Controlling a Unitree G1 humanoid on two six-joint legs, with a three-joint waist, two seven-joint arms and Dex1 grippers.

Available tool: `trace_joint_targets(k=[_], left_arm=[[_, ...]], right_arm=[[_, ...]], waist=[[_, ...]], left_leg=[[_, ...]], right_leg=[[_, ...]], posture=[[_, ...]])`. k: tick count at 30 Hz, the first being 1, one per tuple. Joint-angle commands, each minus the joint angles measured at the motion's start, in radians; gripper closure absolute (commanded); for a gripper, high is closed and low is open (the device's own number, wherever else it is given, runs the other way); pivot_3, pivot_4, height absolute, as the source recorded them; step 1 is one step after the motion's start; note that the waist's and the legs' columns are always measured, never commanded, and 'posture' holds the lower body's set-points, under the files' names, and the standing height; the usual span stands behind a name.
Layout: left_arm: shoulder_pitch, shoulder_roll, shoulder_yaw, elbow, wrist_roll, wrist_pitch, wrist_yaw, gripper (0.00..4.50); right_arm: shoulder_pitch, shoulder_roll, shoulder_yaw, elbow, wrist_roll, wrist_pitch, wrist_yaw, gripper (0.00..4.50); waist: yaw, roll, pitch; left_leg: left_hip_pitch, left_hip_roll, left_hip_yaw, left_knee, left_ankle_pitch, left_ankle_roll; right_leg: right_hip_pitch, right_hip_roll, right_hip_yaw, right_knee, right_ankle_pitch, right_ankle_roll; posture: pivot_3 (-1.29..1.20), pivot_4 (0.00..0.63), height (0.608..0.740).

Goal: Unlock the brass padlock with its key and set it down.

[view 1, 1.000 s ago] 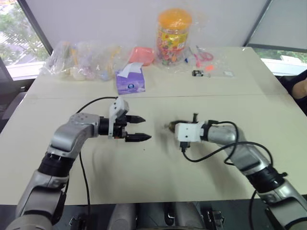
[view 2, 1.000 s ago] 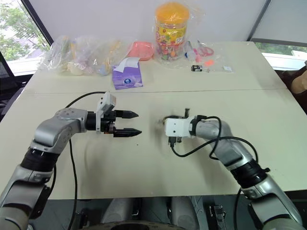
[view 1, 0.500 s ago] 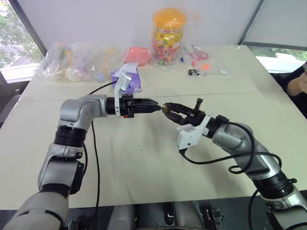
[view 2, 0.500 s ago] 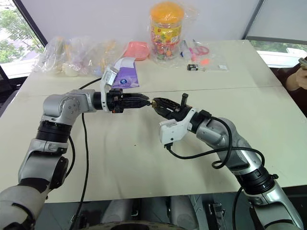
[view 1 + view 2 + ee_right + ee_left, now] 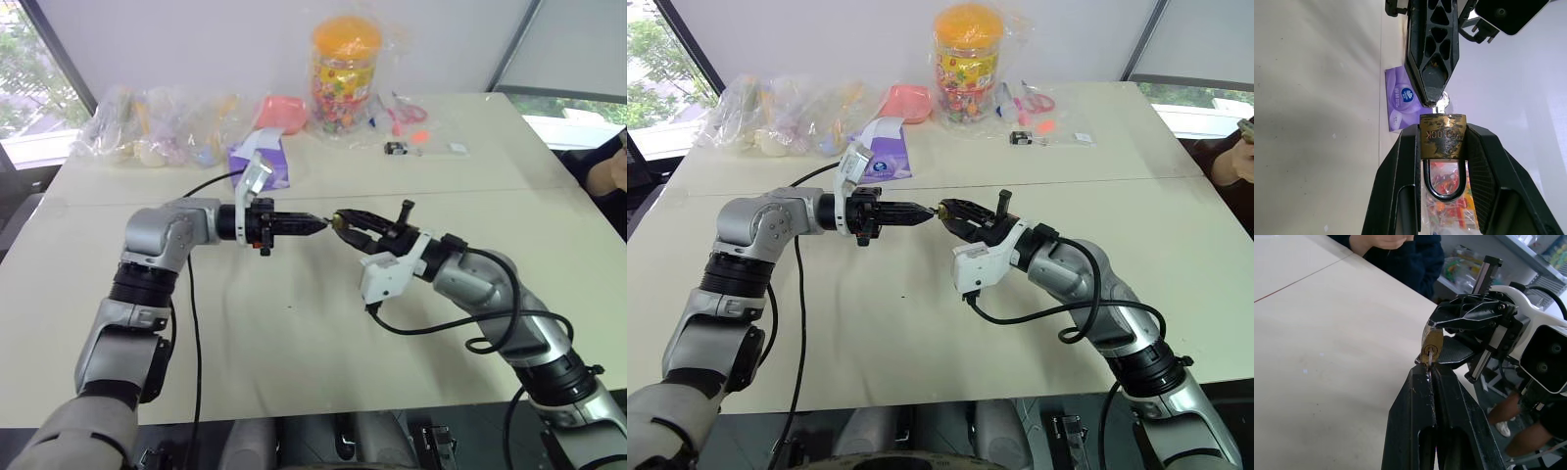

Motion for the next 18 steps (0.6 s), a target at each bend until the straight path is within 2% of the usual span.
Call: trace_joint_targets(k=[1,3,11,17,18], left_arm=[[-0.008,-0.008,0.012,-0.022,0.006,-0.018,0.016,4.22],[-0.007,-0.01,0.009,-0.024,0.007,-0.02,0.017,3.63],[-0.017,-0.025,0.011,-0.022,0.013,-0.033,0.019,0.12],[-0.022,-0.029,0.025,-0.015,0.006,-0.029,0.016,0.02],[-0.022,-0.03,0.026,-0.014,0.006,-0.03,0.017,0.27]], right_arm=[[-0.022,0.011,-0.025,-0.037,0.015,-0.01,-0.001,3.81],[-0.021,0.013,-0.026,-0.04,0.015,-0.008,0.003,3.81],[-0.018,0.019,-0.028,-0.048,0.013,-0.001,0.017,3.81],[-0.017,0.019,-0.029,-0.049,0.013,0.002,0.023,3.81],[-0.017,0.018,-0.03,-0.048,0.013,0.001,0.023,3.81]], waist=[[0.0,0.0,0.0],[0.0,0.0,0.0],[0.0,0.0,0.0],[0.0,0.0,0.0],[0.0,0.0,0.0]], left_leg=[[0.0,0.0,0.0,0.0,0.0,0.0],[0.0,0.0,0.0,0.0,0.0,0.0],[0.0,0.0,0.0,0.0,0.0,0.0],[0.0,0.0,0.0,0.0,0.0,0.0],[0.0,0.0,0.0,0.0,0.0,0.0]], right_leg=[[0.0,0.0,0.0,0.0,0.0,0.0],[0.0,0.0,0.0,0.0,0.0,0.0],[0.0,0.0,0.0,0.0,0.0,0.0],[0.0,0.0,0.0,0.0,0.0,0.0],[0.0,0.0,0.0,0.0,0.0,0.0]], posture=[[0.0,0.15,0.737],[0.0,0.15,0.737],[0.0,0.15,0.737],[0.0,0.15,0.737],[0.0,0.15,0.737]])
